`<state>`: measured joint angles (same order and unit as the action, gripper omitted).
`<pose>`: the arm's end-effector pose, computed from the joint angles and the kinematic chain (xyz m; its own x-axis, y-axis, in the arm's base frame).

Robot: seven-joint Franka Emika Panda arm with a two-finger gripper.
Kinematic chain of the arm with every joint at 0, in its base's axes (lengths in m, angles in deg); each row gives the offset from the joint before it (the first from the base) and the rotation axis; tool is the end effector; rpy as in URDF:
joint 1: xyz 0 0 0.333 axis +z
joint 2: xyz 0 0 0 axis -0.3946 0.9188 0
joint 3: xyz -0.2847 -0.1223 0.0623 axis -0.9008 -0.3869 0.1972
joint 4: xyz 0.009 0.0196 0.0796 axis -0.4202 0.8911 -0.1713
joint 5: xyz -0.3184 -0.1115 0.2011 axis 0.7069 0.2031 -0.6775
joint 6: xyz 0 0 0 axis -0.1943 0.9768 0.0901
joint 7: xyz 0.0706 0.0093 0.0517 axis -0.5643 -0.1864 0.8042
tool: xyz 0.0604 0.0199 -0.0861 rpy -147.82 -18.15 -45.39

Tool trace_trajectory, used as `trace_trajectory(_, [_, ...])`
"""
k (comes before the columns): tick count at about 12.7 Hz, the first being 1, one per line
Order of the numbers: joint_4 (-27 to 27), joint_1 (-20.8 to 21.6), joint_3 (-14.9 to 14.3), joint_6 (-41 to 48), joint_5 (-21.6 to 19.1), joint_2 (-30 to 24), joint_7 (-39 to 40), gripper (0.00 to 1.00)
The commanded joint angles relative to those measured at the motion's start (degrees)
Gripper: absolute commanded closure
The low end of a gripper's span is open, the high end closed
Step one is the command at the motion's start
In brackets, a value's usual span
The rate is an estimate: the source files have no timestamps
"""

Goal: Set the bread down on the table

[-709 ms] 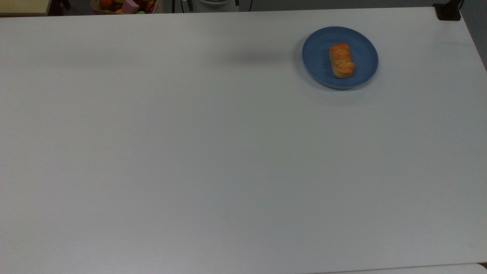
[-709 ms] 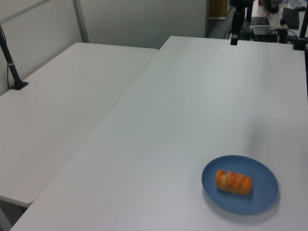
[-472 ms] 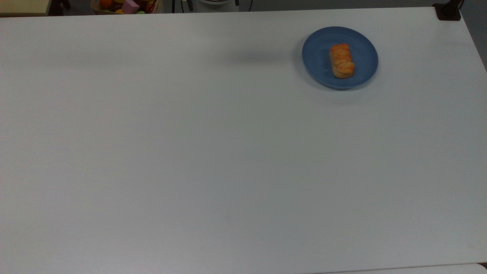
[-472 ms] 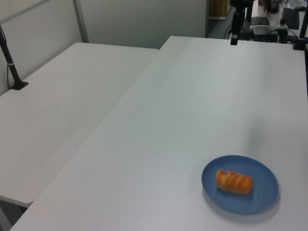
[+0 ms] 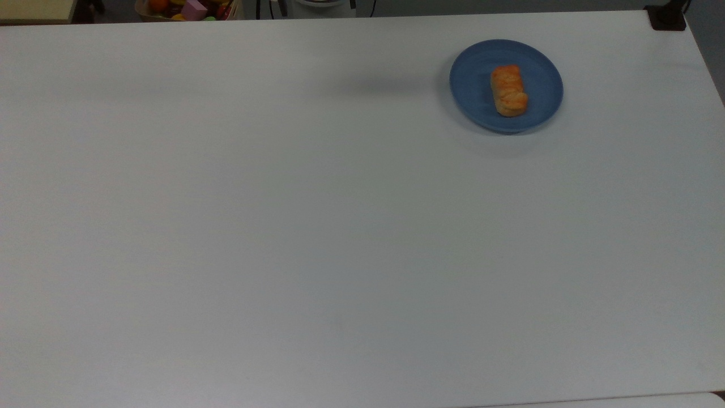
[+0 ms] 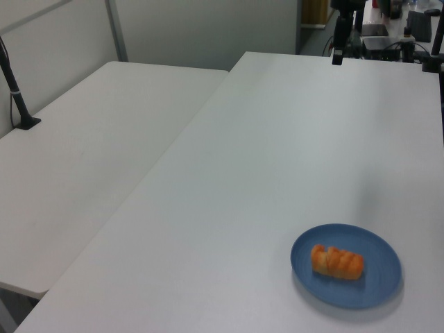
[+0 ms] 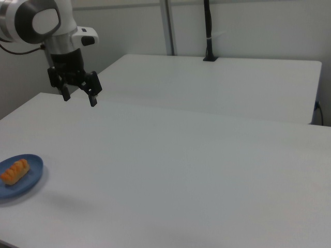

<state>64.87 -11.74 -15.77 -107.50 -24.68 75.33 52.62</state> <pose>0.5427 0.0606 0.6103 0.9881 0.1433 0.0563 0.1474 -0.9862 -0.0755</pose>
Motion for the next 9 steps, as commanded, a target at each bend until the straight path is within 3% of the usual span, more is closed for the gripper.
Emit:
trace_trajectory(1, [-0.44, 0.19, 0.0, 3.59, -0.04, -0.3, -0.92, 0.0])
trace_trajectory(3, [-3.16, -0.07, 0.17, 7.18, 0.05, 0.92, -0.66, 0.0])
trace_trajectory(6, [-2.82, 0.71, 1.31, 9.75, -0.13, 0.32, -1.44, 0.0])
trace_trajectory(9, [-2.46, 4.13, 2.54, 10.72, -1.01, 0.23, -4.25, 0.0])
